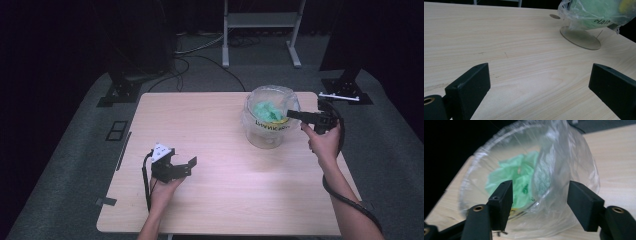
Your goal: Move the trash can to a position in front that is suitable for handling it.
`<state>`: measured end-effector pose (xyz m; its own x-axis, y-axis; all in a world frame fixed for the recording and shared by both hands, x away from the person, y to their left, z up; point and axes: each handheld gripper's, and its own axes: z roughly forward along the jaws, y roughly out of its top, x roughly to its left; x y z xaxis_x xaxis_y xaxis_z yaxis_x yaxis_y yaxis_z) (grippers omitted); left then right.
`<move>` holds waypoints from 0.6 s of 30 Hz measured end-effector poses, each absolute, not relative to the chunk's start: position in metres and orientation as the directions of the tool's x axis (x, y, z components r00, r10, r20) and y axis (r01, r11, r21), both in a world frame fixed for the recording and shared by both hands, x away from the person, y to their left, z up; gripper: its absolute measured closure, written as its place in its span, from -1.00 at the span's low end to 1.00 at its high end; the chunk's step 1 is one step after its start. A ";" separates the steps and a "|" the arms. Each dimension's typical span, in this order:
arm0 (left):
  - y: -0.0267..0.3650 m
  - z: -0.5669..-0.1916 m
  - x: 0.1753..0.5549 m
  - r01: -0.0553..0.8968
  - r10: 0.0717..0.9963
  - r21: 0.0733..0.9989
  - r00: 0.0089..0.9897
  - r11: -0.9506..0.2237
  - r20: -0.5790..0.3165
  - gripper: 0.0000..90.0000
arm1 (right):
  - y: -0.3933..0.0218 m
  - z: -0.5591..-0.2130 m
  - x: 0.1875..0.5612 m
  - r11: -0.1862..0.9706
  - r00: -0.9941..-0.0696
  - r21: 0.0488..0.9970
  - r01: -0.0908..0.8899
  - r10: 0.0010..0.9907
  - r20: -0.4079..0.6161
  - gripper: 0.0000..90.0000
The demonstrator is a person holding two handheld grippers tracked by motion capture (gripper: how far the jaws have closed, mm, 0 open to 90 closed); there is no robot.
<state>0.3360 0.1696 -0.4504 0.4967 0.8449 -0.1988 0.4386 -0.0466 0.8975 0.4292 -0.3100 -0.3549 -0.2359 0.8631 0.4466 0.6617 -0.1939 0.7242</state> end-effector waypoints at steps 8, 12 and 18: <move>0.173 -0.452 0.337 0.442 0.849 0.896 0.490 -0.045 -0.199 -0.94 | -0.299 -0.363 0.435 -0.171 -0.220 0.718 0.675 0.882 0.417 0.06; 0.174 -0.454 0.339 0.450 0.851 0.892 0.484 -0.039 -0.207 -0.94 | -0.296 -0.364 0.432 -0.175 -0.234 0.726 0.665 0.874 0.425 0.07; 0.176 -0.454 0.339 0.450 0.853 0.892 0.479 -0.036 -0.208 -0.94 | -0.287 -0.366 0.430 -0.169 -0.264 0.731 0.662 0.859 0.438 0.07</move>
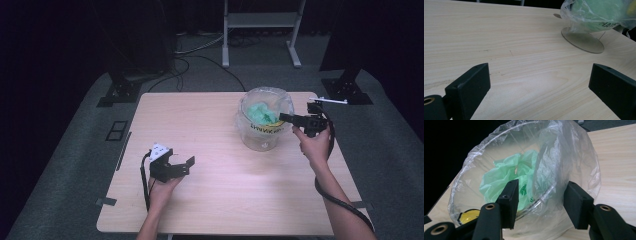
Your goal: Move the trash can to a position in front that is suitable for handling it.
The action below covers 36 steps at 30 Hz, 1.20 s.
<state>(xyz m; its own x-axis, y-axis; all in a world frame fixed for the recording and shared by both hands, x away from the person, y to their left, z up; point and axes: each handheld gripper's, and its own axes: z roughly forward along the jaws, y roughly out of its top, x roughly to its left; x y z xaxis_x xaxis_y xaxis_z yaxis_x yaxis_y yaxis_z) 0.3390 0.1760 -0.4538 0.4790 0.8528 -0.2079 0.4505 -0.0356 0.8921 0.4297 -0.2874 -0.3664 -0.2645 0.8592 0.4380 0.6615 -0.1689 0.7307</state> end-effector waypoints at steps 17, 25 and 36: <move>0.182 -0.453 0.340 0.449 0.859 0.893 0.463 -0.015 -0.218 -0.94 | -0.241 -0.369 0.420 -0.092 -0.384 0.745 0.661 0.811 0.442 0.06; 0.184 -0.451 0.338 0.444 0.864 0.896 0.455 -0.010 -0.216 -0.94 | -0.221 -0.371 0.416 -0.073 -0.431 0.749 0.659 0.780 0.455 0.06; 0.189 -0.451 0.339 0.441 0.874 0.897 0.434 0.007 -0.220 -0.94 | -0.195 -0.372 0.408 -0.023 -0.495 0.755 0.655 0.742 0.452 0.04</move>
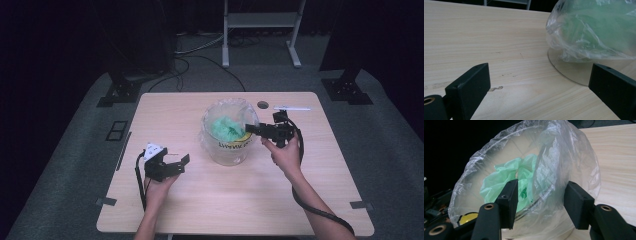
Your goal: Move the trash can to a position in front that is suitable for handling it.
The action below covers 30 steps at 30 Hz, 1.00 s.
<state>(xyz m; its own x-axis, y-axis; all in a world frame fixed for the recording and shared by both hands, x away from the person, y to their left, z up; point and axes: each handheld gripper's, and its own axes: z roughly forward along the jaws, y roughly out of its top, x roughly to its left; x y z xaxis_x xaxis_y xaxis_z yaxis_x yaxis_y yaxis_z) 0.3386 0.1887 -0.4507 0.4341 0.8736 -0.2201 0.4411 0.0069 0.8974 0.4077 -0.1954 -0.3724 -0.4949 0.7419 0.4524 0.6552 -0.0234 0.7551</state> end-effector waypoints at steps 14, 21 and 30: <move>0.199 -0.449 0.338 0.437 0.886 0.899 0.402 0.037 -0.232 -0.94 | -0.170 -0.373 0.396 0.038 -0.567 0.758 0.651 0.689 0.452 0.03; 0.202 -0.448 0.338 0.434 0.892 0.900 0.386 0.047 -0.233 -0.94 | -0.161 -0.374 0.392 0.061 -0.591 0.755 0.653 0.664 0.457 0.01; 0.206 -0.445 0.337 0.428 0.892 0.901 0.380 0.066 -0.246 -0.92 | -0.170 -0.365 0.381 0.032 -0.611 0.781 0.624 0.643 0.462 -0.17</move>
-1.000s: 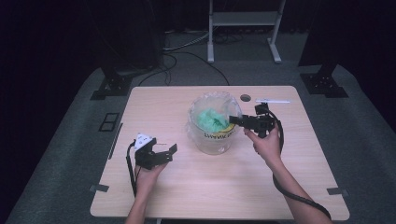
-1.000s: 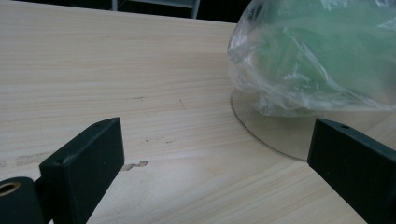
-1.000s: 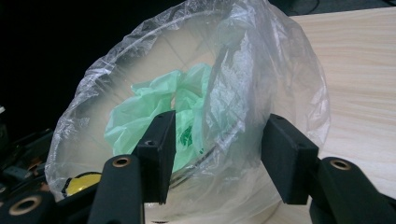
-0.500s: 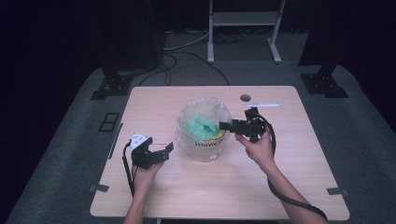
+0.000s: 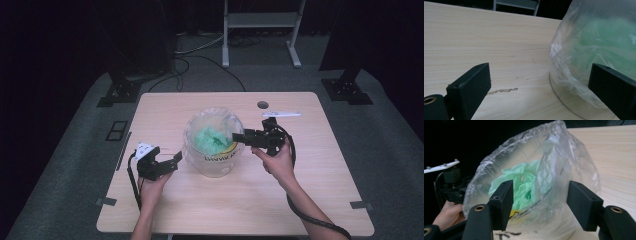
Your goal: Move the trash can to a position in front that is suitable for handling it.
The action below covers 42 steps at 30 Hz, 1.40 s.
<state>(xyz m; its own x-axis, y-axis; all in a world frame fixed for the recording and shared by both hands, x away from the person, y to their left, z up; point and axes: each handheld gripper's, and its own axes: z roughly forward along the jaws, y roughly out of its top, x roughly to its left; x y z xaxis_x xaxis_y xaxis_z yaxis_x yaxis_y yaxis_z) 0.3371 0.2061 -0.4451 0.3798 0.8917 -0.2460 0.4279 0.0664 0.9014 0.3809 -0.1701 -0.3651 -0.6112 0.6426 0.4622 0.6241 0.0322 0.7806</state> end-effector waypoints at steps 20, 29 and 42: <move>0.209 -0.419 0.333 0.368 0.853 0.926 0.456 0.080 -0.255 -0.72 | -0.229 -0.405 0.370 -0.018 -0.512 0.741 0.671 0.712 0.481 -0.24; 0.203 -0.387 0.336 0.316 0.812 0.946 0.535 0.064 -0.234 -0.55 | -0.239 -0.415 0.369 -0.029 -0.485 0.725 0.689 0.724 0.490 -0.22; 0.180 -0.368 0.359 0.391 0.765 0.920 0.593 -0.002 -0.251 -0.20 | -0.242 -0.417 0.369 -0.025 -0.488 0.727 0.686 0.725 0.486 -0.21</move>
